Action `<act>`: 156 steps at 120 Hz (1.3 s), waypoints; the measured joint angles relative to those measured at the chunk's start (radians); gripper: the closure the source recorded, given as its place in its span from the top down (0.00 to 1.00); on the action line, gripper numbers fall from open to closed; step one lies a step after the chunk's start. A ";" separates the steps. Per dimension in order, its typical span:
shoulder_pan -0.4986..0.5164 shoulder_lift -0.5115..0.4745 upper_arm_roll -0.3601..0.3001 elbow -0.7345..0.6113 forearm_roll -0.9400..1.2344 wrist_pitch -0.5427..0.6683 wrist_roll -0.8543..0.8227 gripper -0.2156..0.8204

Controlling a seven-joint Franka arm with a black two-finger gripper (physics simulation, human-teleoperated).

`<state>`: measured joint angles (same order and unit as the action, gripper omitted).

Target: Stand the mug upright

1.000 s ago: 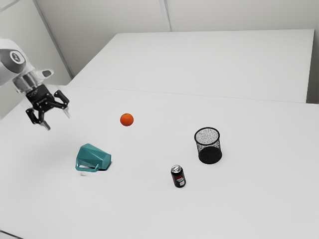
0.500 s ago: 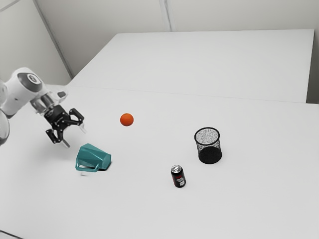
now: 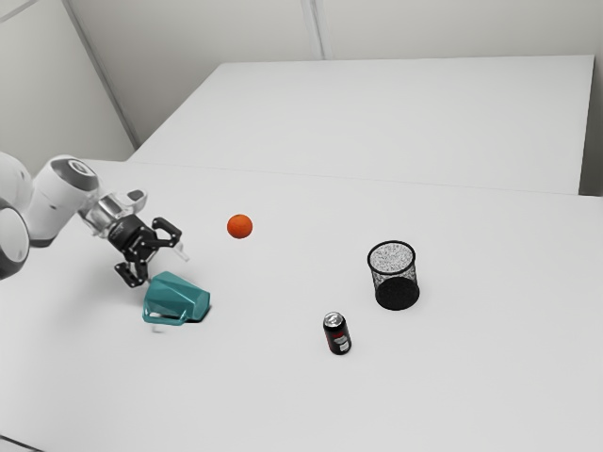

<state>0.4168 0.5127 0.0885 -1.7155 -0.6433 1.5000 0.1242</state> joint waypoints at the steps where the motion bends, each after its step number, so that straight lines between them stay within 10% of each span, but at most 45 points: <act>1: -0.001 0.000 0.000 0.000 -0.001 0.000 0.000 0.78; 29: -0.010 -0.001 -0.001 -0.003 0.000 -0.003 0.009 0.30; 52: -0.018 -0.009 -0.009 0.001 0.004 -0.002 0.012 0.13; 105: -0.121 -0.154 -0.069 0.009 0.197 0.076 -0.003 0.04; 156: -0.268 -0.251 -0.120 -0.061 0.595 0.446 -0.036 0.03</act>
<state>0.1485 0.2619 -0.0313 -1.7763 -0.0482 1.9461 0.0885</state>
